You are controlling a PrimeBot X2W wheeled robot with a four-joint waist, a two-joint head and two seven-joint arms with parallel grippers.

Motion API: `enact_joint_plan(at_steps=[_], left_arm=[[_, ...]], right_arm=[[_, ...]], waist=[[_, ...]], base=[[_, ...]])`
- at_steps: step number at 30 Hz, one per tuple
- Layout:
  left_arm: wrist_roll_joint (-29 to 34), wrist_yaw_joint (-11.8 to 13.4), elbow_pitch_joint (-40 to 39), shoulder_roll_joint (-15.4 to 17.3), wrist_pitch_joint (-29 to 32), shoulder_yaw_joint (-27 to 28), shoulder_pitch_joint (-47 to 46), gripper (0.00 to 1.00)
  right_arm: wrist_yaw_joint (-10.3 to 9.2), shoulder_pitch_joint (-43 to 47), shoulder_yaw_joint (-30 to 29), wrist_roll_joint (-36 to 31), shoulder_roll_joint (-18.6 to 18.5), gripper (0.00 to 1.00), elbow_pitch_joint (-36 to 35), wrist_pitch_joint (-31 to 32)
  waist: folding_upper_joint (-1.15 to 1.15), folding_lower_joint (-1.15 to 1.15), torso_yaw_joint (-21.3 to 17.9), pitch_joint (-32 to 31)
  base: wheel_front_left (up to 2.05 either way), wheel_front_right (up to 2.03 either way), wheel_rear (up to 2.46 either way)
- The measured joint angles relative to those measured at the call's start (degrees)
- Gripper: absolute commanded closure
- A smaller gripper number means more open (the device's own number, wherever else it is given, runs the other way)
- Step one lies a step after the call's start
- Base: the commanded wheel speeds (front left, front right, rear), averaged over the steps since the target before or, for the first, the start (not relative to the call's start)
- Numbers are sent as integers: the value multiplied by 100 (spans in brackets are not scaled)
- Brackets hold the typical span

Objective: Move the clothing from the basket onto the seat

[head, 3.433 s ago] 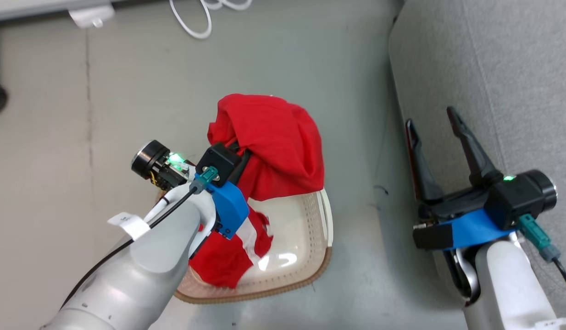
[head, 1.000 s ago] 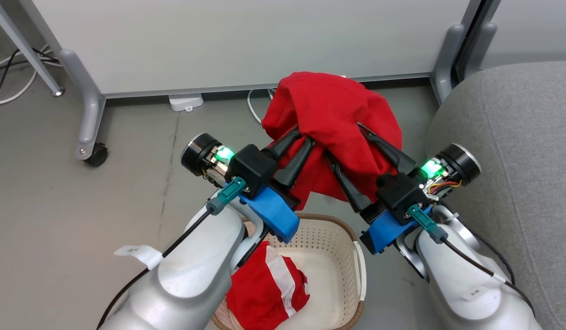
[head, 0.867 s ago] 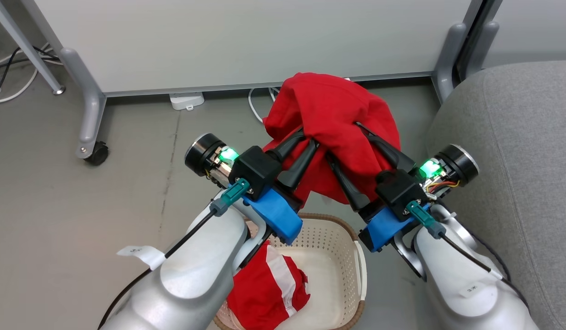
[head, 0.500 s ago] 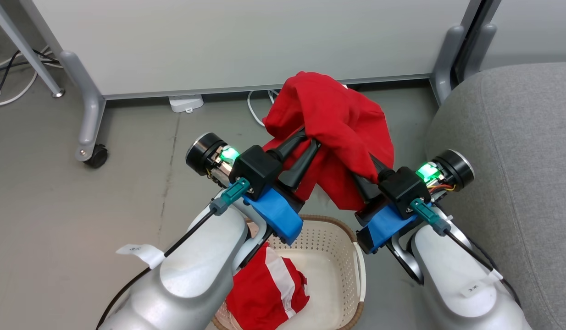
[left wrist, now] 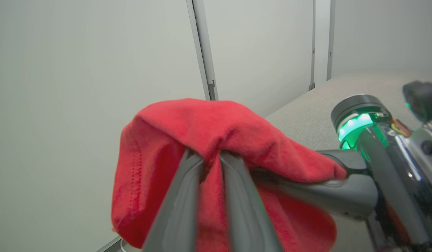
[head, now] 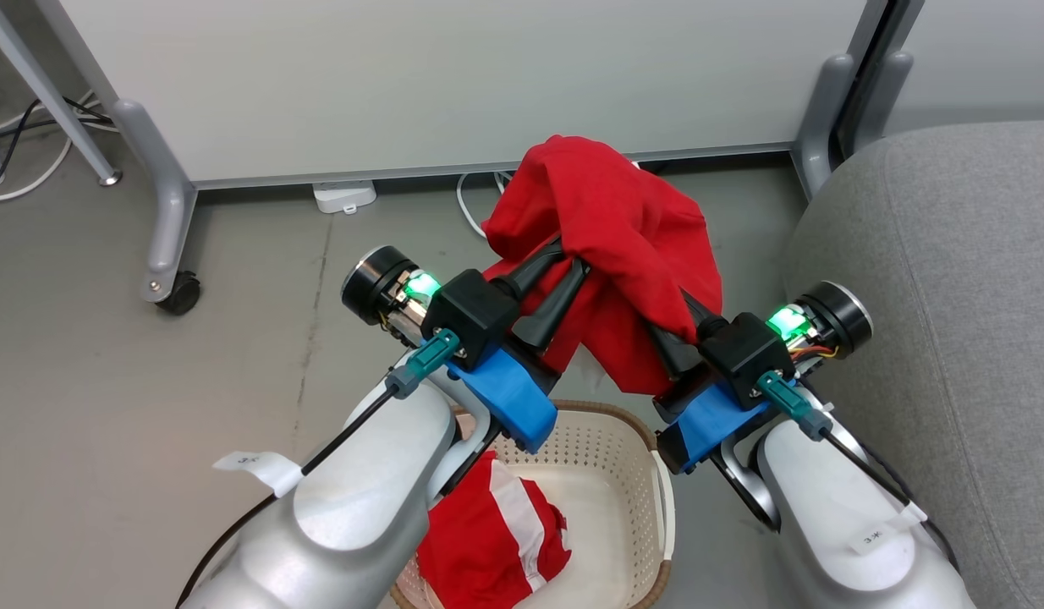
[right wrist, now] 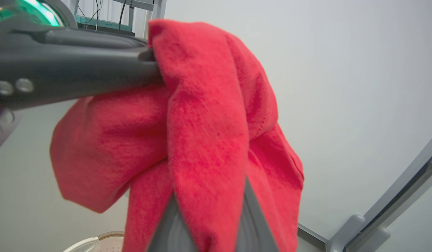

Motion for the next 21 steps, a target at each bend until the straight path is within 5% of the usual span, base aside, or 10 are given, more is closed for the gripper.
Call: enact_joint_plan(at_steps=[6,8,21], left_arm=[[11,4,-13,8,0,24,26,100],[71,51,-46,7,0,81,36,0],[193,51,-111,9,-8,182,129,0]], right_arm=[[0,1,27,18,0,100,-1,0],[0,2,20,52,4,100,-7,-1],[0,31,-497,166,48,100,-67,0]], waist=[[0,0,8,-20],[0,0,12,-20],[0,0,63,88]], base=[[0,0,0],[0,0,0],[0,0,0]])
